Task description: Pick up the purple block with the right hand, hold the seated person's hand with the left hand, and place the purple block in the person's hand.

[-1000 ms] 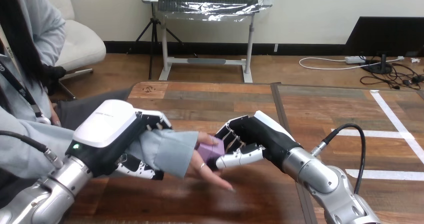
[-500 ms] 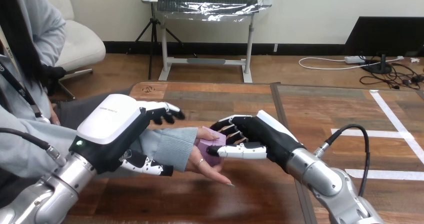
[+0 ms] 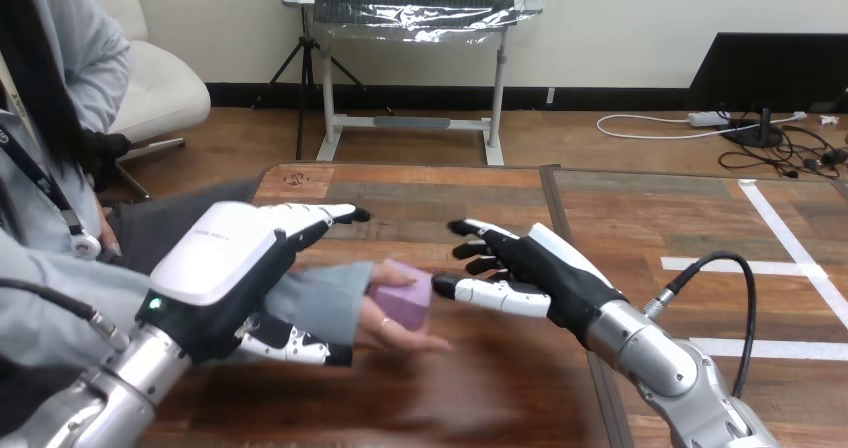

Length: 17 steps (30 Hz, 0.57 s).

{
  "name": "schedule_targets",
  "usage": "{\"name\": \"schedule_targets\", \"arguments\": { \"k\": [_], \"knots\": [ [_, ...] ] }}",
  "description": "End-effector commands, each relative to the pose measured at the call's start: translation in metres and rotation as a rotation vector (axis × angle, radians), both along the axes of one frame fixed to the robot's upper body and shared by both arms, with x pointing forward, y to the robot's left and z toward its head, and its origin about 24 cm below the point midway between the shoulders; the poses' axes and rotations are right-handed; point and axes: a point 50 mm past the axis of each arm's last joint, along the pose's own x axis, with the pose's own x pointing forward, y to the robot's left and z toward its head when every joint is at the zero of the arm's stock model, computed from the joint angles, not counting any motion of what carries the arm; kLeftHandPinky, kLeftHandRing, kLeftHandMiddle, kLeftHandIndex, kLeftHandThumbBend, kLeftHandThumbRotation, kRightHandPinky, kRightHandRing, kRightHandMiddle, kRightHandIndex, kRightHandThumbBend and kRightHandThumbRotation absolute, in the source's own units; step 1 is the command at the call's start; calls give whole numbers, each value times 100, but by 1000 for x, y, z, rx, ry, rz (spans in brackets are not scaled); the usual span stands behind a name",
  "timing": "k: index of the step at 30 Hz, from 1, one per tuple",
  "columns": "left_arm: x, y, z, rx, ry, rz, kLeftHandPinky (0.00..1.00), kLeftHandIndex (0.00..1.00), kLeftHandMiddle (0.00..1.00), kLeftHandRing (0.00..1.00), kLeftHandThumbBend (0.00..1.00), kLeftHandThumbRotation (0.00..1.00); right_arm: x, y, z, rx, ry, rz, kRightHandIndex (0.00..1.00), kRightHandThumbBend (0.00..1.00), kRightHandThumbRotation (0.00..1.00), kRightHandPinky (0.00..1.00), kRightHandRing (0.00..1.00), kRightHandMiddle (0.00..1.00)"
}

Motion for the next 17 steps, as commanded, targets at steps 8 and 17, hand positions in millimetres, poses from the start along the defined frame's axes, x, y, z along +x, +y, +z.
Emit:
{"name": "schedule_targets", "arguments": {
  "k": [8, 17],
  "knots": [
    [3, -1, 12, -85, -78, 14, 84, 91, 91, 91, 100, 40, 22, 2, 35, 1, -150, 11, 100, 100, 81, 80, 87, 95],
    [-1, 0, 10, -132, -93, 16, 87, 96, 96, 97, 100, 50, 22, -1, 38, 8, -183, 16, 100, 100, 83, 88, 97, 99]
  ]
}}
